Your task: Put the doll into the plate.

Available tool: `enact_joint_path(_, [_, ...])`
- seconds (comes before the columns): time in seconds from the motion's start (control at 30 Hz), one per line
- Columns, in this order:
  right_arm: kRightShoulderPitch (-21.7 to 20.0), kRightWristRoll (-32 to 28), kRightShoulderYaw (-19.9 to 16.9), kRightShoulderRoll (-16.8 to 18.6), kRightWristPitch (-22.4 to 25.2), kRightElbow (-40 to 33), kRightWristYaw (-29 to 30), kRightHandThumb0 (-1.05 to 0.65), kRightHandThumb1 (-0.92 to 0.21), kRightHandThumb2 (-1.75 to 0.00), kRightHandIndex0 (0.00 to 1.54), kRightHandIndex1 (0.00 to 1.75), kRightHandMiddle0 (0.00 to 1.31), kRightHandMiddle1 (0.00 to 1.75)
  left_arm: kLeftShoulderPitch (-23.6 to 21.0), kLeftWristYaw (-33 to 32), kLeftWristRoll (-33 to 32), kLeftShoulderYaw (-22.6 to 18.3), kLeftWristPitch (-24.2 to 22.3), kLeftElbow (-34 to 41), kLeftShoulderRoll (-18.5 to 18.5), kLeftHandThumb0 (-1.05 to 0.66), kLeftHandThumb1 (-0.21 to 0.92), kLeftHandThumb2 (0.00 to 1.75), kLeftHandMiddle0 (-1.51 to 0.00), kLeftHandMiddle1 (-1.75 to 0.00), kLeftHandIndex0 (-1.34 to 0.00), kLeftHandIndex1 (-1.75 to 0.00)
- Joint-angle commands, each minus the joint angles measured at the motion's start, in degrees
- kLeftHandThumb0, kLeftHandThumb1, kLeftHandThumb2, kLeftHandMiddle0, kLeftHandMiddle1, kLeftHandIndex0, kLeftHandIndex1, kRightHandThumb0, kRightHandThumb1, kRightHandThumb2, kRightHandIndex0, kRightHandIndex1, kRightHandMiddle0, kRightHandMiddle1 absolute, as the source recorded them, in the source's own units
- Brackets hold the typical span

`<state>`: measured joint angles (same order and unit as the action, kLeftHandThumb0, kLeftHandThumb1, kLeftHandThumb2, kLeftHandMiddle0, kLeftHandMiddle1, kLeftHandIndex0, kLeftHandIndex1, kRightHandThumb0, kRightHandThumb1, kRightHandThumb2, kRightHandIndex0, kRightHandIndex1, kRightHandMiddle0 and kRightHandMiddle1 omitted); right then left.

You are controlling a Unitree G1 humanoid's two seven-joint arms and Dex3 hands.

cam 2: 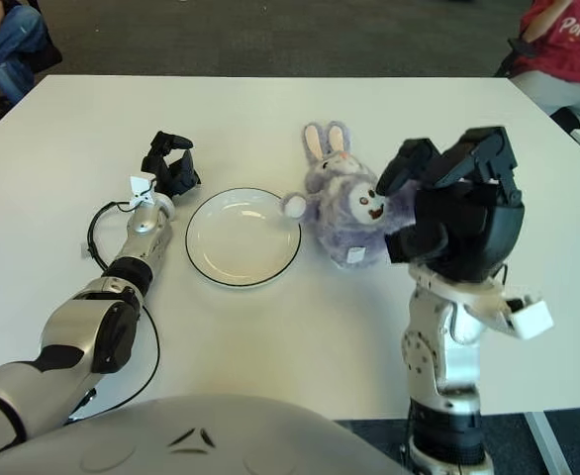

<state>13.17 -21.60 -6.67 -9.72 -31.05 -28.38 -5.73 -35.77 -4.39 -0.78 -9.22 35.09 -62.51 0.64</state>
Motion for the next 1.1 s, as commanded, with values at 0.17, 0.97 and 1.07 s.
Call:
enact_joint_path(0.17, [1.2, 20.8, -7.5, 0.5, 6.2, -4.2, 4.8, 0.31, -0.75, -0.59, 0.45, 1.53, 0.09, 1.43, 7.0, 0.4, 0.2, 0.4, -1.7, -3.2, -0.1, -0.40, 0.61, 0.95, -1.00, -1.75, -0.39, -1.75])
enact_joint_path(0.97, [10.7, 32.1, -16.6, -0.9, 27.3, -21.4, 2.0, -0.40, -0.27, -0.96, 0.94, 1.75, 0.00, 1.03, 7.0, -0.1, 0.5, 1.0, -1.9, -3.1, 0.1, -0.39, 0.61, 0.94, -0.96, -1.75, -0.38, -1.75])
enact_joint_path(1.07, [11.3, 35.5, -17.2, -1.1, 27.4, -21.2, 2.7, -0.67, -0.40, -0.73, 0.88, 1.75, 0.00, 0.91, 7.1, -0.1, 0.5, 1.0, -1.7, -3.2, 0.2, -0.39, 0.61, 0.94, -0.96, -1.75, -0.38, -1.75])
